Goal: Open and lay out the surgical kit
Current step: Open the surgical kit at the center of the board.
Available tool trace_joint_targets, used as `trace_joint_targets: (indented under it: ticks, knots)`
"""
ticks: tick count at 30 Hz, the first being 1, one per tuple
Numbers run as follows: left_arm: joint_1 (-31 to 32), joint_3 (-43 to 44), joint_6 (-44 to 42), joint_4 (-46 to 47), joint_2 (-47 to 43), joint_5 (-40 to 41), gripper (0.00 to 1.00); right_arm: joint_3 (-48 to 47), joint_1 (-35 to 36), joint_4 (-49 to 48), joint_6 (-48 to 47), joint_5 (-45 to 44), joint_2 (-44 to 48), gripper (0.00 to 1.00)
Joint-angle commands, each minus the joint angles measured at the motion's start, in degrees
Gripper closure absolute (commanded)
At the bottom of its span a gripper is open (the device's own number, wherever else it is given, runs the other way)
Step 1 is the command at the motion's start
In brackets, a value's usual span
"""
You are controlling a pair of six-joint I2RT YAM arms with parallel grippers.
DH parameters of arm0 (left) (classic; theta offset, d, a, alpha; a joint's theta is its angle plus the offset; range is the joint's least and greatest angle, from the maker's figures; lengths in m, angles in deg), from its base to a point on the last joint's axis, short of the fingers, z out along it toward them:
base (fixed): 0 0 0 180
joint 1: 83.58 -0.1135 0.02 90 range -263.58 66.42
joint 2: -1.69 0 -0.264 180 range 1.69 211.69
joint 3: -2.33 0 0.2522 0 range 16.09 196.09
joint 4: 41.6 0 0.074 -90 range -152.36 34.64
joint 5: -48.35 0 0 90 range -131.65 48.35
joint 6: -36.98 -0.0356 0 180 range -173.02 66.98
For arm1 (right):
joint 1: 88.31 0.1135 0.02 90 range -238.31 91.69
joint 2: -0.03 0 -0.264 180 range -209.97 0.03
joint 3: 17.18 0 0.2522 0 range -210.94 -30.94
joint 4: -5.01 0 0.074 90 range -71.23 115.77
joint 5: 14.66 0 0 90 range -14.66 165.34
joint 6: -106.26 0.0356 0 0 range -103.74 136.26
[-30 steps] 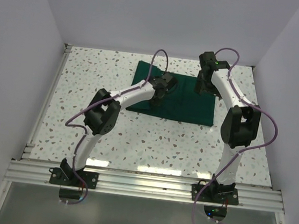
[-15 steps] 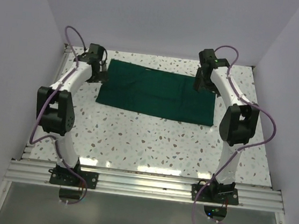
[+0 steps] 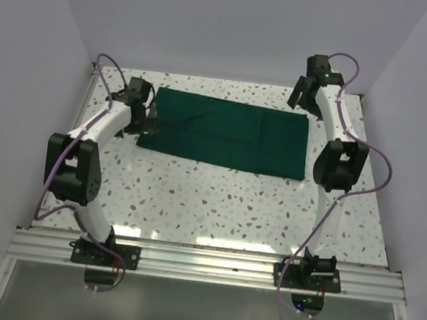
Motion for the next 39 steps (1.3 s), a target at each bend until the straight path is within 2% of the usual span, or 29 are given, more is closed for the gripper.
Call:
trace_joint_targets:
  ticks: [1,12,20,25,28,29,30,36,39]
  knots:
    - [0.0,-1.7,0.3,1.1,-3.3,-0.6,0.00,-4.0,-1.7,-1.4,1.5,1.6,-2.3,0.02]
    - [0.0,-2.6,-0.5,0.1,-3.6,-0.4,0.02,-1.3,-4.8,-5.2,2.7,5.5,-7.5,0.17]
    - [0.0,-0.3,-0.6,-1.4,-1.7,0.0,0.03,-0.8,-7.7,-6.5,4.5,6.5,-11.3,0.23]
    - [0.0,0.8,-0.6,-2.1,-0.7,0.4,0.03,-0.9,-8.0,-7.3,4.7,7.2,-13.6,0.39]
    - [0.1,2.1,-0.4,-2.7,0.5,0.4,0.03,-1.0,-8.1,-7.6,4.8,7.6,-14.7,0.56]
    - [0.1,2.7,-0.3,-2.9,0.9,0.4,0.03,-1.0,-8.1,-7.7,4.9,7.8,-14.9,0.64]
    - [0.1,3.0,-0.2,-3.0,1.2,0.4,0.03,-1.0,-8.1,-7.7,4.9,7.8,-15.0,0.68]
    - [0.7,4.3,0.3,-3.3,3.0,0.4,0.04,-0.9,-8.1,-8.2,4.6,7.7,-14.4,0.78]
    - [1.3,4.7,0.6,-3.1,3.5,0.4,0.04,-1.5,-8.1,-8.0,4.5,7.6,-13.7,0.79]
